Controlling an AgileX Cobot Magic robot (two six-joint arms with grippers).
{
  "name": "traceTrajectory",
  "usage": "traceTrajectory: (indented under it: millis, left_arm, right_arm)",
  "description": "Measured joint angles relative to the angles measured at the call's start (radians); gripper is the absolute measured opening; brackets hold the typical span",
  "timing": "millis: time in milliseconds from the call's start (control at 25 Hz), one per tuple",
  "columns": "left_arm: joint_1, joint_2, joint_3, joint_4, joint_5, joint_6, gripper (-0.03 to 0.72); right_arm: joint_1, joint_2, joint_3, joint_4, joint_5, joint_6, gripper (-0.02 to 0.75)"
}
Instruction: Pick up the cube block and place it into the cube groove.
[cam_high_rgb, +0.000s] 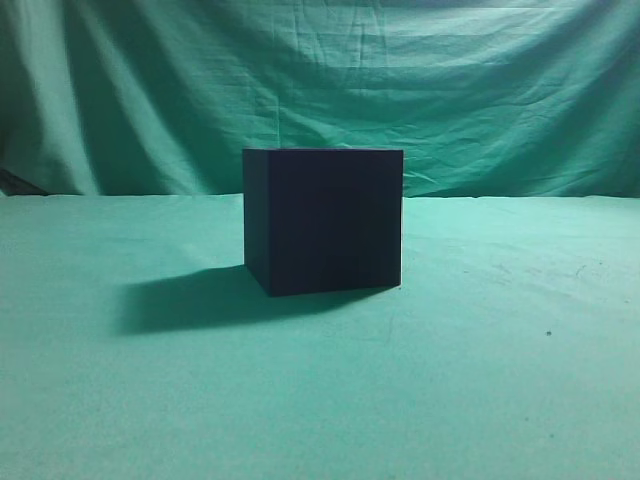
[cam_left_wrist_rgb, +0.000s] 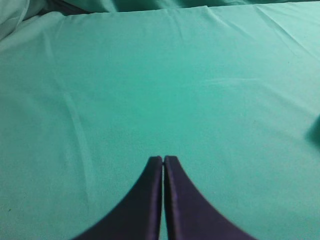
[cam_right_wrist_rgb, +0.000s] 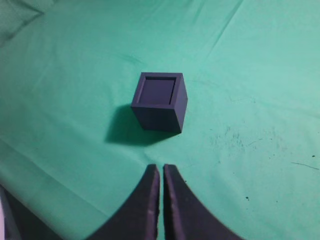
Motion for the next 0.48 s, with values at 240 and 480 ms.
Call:
traceTrajectory:
  millis: [240,480]
  left_arm:
    - [0.000,0.000,0.000,0.000,0.000,0.000,0.000]
    - [0.000,0.000,0.000,0.000,0.000,0.000,0.000]
  right_arm:
    - [0.000,-0.116,0.002,-0.013,0.036,-0.063,0.000]
    - [0.000,-0.122,0.020,-0.035,-0.041,-0.181,0.000]
